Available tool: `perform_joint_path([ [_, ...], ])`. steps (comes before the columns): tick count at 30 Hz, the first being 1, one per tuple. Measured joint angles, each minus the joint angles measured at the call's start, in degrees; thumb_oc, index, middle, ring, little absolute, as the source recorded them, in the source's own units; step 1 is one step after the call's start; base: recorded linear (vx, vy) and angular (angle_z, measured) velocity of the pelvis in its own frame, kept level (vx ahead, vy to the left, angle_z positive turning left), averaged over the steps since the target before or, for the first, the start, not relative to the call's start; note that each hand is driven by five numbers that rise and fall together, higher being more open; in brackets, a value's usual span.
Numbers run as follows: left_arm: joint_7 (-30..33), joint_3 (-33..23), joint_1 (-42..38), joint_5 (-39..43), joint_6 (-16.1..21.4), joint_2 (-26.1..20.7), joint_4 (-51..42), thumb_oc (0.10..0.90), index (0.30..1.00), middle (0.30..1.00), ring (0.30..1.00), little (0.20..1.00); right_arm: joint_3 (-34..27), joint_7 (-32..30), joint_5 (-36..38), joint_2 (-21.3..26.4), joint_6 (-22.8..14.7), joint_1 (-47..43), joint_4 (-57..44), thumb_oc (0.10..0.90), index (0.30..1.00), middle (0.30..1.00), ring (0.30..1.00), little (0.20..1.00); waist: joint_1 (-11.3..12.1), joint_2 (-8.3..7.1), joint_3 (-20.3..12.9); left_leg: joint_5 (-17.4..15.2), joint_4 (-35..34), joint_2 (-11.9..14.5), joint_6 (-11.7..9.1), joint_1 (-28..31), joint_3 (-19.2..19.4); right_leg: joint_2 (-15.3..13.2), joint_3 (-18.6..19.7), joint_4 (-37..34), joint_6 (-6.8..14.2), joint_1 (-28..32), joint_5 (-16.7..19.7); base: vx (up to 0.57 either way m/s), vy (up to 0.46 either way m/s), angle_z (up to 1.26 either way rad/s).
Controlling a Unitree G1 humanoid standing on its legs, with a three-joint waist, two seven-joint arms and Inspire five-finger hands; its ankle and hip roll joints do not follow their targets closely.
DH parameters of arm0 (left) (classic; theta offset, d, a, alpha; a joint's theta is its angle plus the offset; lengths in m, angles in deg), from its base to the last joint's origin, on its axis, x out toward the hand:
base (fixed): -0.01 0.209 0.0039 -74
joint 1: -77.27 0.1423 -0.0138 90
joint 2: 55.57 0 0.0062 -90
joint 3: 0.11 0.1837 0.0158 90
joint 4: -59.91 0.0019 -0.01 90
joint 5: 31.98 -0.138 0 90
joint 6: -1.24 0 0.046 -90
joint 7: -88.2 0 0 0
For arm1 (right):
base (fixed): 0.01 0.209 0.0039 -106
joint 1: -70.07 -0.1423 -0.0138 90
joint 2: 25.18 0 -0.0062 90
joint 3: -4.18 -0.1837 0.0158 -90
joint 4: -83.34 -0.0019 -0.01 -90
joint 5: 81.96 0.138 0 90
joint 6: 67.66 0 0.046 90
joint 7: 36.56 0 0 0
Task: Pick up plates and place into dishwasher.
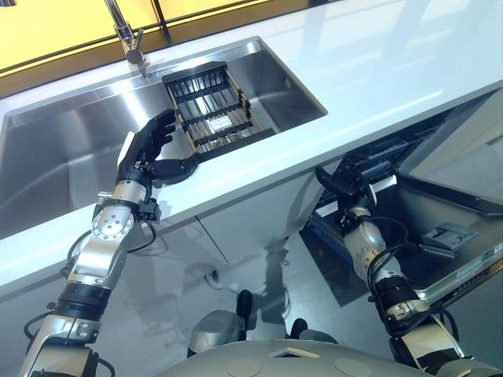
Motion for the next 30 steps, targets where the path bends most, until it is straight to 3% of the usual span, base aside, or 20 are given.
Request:
perform_joint_path([
  [8, -0.2, 0.0, 0.0, 0.0, 0.4, 0.2, 0.0, 0.800, 0.900, 0.900, 0.900, 0.900, -0.2, -1.1, -2.3, -0.1, 0.0, 1.6, -2.3, 0.800, 0.900, 0.900, 0.900, 0.900, -0.1, 0.06, 0.2, 0.0, 0.0, 0.0, 0.0, 0.0, 0.1, 0.0, 0.0, 0.0, 0.0, 0.0, 0.0, -0.01, 0.000, 0.00],
  [18, 1.9, -3.4, 6.1, -0.2, 2.3, 0.5, -4.3, 0.800, 0.900, 0.900, 0.900, 0.900, -4.2, 0.8, -10.5, -1.3, -0.1, 14.9, -16.5, 0.800, 0.900, 0.900, 0.900, 0.900, -1.8, -0.13, 1.4, -0.5, 0.0, 0.0, 0.4, 0.9, 2.9, -0.3, 3.2, 0.2, 0.2, -0.4, -0.1, -0.07, 0.000, -0.11],
  [21, 2.0, -6.5, 9.2, -0.2, 2.7, 0.7, -5.8, 0.800, 0.900, 0.900, 0.900, 0.900, -9.0, 0.0, -17.9, -1.1, -0.6, 19.7, -18.1, 0.800, 0.900, 0.900, 0.900, 0.900, -3.1, -0.78, 1.8, -0.9, 0.0, 0.2, 0.4, 1.3, 4.2, -0.3, 4.5, 0.5, 0.3, -0.6, -0.2, -0.09, -0.057, -0.21],
  [26, 1.8, -12.2, 14.4, -0.2, 3.9, 0.4, -6.8, 0.800, 0.900, 0.900, 0.900, 0.900, -23.4, -4.4, -15.2, -0.9, -6.9, 25.9, -18.8, 0.800, 0.900, 0.900, 0.900, 0.900, -5.5, -1.74, 2.4, -1.5, -0.2, 0.9, 0.3, 1.8, 7.1, -0.2, 7.5, 1.5, 0.7, -2.1, -0.4, -0.10, -0.067, -0.33],
  [30, 1.7, -13.5, 14.4, 0.0, 3.9, -1.1, -4.3, 0.800, 0.900, 0.900, 0.900, 0.900, -28.5, -9.1, -14.7, 0.3, -9.7, 25.9, -17.4, 0.800, 0.900, 0.900, 0.900, 0.900, -7.5, -2.03, 2.3, -1.5, -0.3, 1.2, 0.3, 1.9, 8.2, -0.2, 8.5, 2.3, 0.7, -3.1, -0.4, -0.08, -0.060, -0.17],
])
